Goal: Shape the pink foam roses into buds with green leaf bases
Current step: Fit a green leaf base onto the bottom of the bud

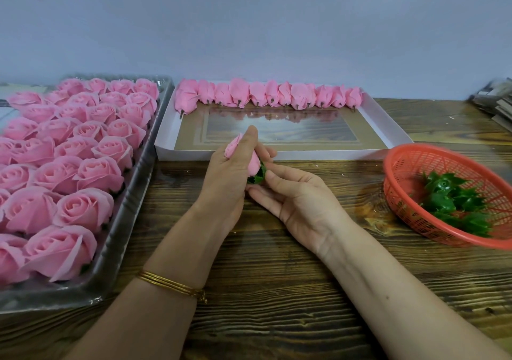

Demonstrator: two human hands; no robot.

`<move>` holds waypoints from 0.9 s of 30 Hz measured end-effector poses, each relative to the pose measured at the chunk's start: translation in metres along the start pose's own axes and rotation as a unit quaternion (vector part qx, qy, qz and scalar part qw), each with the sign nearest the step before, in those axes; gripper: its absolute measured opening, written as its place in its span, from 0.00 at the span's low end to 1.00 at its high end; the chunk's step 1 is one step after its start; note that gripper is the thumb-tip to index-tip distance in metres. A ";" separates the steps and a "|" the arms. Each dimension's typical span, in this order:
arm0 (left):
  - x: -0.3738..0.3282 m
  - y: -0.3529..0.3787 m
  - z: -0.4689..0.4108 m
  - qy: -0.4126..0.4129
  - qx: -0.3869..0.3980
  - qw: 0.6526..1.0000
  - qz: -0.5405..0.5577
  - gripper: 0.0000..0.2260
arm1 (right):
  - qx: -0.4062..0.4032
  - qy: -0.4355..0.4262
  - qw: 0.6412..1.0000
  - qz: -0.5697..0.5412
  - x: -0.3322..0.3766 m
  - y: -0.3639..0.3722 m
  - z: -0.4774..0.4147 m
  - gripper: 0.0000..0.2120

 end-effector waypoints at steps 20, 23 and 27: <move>0.003 0.003 0.003 -0.043 0.049 0.997 -0.046 0.17 | -0.005 -0.034 0.999 0.008 0.004 -0.001 0.000 0.10; 0.002 0.005 0.003 -0.040 0.068 0.994 -0.069 0.18 | -0.031 -0.058 0.998 0.013 0.006 -0.003 0.001 0.11; 0.002 0.003 0.002 -0.046 0.050 0.997 -0.036 0.18 | -0.020 -0.044 0.999 0.012 0.005 0.000 0.001 0.09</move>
Point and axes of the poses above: each hand's wrist, its own z-axis away from the middle knuckle, its own y-axis out of the palm, x = y × z, the point moved 5 cm from there along -z, towards the middle knuckle, and after that the axes turned 9 degrees about x, right-handed, at the moved point
